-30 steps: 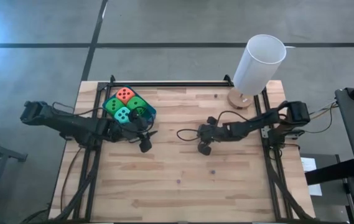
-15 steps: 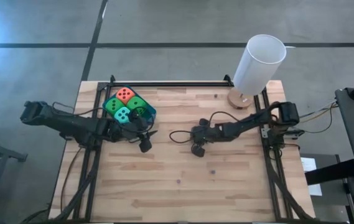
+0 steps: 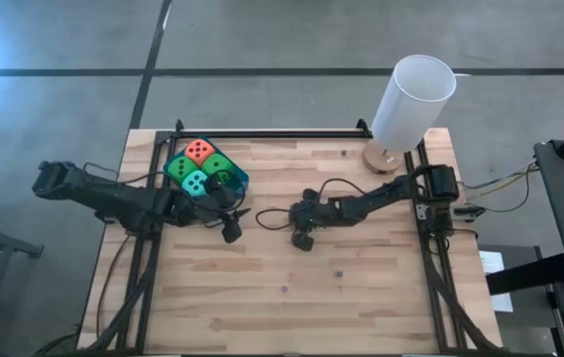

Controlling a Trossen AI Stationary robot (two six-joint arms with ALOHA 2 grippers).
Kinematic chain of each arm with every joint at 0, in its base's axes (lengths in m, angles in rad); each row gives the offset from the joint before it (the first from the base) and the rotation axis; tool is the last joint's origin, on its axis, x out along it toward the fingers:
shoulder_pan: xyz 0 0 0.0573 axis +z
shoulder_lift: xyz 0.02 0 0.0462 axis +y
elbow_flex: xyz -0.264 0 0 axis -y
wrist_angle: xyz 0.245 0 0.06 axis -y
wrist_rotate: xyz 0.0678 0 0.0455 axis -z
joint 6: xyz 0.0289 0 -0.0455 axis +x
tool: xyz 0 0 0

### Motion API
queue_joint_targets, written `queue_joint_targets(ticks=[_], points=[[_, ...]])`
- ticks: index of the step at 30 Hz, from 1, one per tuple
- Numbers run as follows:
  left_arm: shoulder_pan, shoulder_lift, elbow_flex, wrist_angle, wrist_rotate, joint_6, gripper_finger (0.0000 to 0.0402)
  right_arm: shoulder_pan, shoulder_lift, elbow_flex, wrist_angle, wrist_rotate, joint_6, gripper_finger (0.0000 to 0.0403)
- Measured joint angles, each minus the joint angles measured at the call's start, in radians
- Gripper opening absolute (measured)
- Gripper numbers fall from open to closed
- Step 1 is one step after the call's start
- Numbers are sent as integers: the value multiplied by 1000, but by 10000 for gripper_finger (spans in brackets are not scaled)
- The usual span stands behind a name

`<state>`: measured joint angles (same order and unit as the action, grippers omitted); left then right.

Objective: Pick & Place Dice
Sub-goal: Put the small yellow dice into the blue bin

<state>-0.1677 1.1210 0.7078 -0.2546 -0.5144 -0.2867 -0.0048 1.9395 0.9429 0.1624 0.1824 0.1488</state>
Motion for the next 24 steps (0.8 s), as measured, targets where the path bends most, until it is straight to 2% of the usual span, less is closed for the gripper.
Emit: queue_joint_targets(ticks=[9, 15, 20, 24], points=[[0, 0, -2, -1, 0, 0, 216, 0, 96, 117, 2, 3, -45, 8], [0, 0, -2, -6, 1, 0, 210, 0, 104, 145, -10, 2, -61, 8], [0, 0, -2, -14, 1, 0, 201, 1, 65, 129, -16, -3, -75, 8], [0, 0, -2, -14, 2, 0, 194, 2, -15, 88, -91, -2, -77, 8]])
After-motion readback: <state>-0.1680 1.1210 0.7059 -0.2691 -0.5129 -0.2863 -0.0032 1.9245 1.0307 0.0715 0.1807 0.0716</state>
